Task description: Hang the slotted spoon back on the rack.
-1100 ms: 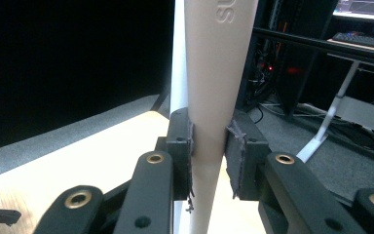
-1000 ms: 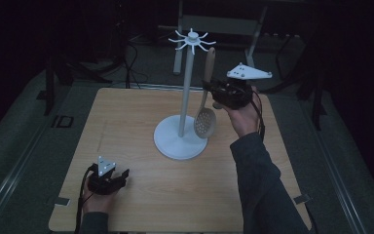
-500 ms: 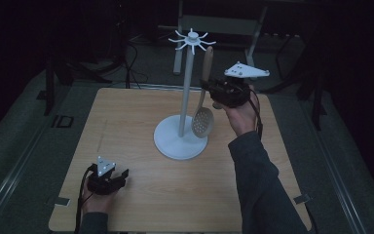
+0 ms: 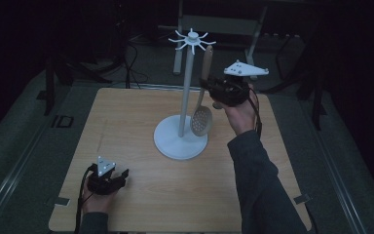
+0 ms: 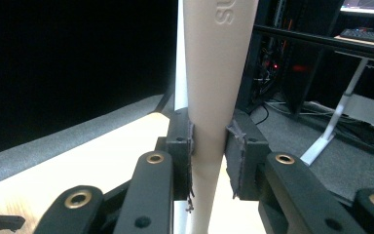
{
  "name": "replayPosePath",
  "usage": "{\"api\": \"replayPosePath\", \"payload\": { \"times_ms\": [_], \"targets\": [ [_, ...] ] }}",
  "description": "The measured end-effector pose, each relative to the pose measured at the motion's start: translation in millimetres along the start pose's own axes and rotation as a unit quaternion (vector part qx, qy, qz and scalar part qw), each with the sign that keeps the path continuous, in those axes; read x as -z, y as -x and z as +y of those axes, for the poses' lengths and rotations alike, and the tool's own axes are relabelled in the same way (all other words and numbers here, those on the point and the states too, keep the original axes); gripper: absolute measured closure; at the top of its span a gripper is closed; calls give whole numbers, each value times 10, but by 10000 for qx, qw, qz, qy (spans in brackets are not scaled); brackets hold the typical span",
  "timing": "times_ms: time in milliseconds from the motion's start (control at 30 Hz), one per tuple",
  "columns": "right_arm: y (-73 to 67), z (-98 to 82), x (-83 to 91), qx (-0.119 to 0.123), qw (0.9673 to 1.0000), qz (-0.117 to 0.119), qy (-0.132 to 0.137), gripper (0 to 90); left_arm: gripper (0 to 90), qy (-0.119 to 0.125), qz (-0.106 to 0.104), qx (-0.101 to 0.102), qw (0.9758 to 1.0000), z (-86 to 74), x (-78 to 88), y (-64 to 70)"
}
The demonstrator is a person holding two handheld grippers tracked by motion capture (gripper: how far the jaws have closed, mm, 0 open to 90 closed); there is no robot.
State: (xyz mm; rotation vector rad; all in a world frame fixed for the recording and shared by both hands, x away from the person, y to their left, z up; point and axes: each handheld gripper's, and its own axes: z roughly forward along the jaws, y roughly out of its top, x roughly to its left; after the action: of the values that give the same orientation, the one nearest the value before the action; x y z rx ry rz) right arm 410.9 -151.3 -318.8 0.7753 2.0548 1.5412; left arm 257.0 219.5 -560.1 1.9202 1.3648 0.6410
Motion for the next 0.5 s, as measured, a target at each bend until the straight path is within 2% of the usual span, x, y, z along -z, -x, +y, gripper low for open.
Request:
{"api": "replayPosePath", "payload": {
  "times_ms": [500],
  "targets": [
    [-15, 6, -66, -29, 10000, 16, -65, 736, 431, 4, -6, 1, 10000, -2, -2, 3]
  ]
}}
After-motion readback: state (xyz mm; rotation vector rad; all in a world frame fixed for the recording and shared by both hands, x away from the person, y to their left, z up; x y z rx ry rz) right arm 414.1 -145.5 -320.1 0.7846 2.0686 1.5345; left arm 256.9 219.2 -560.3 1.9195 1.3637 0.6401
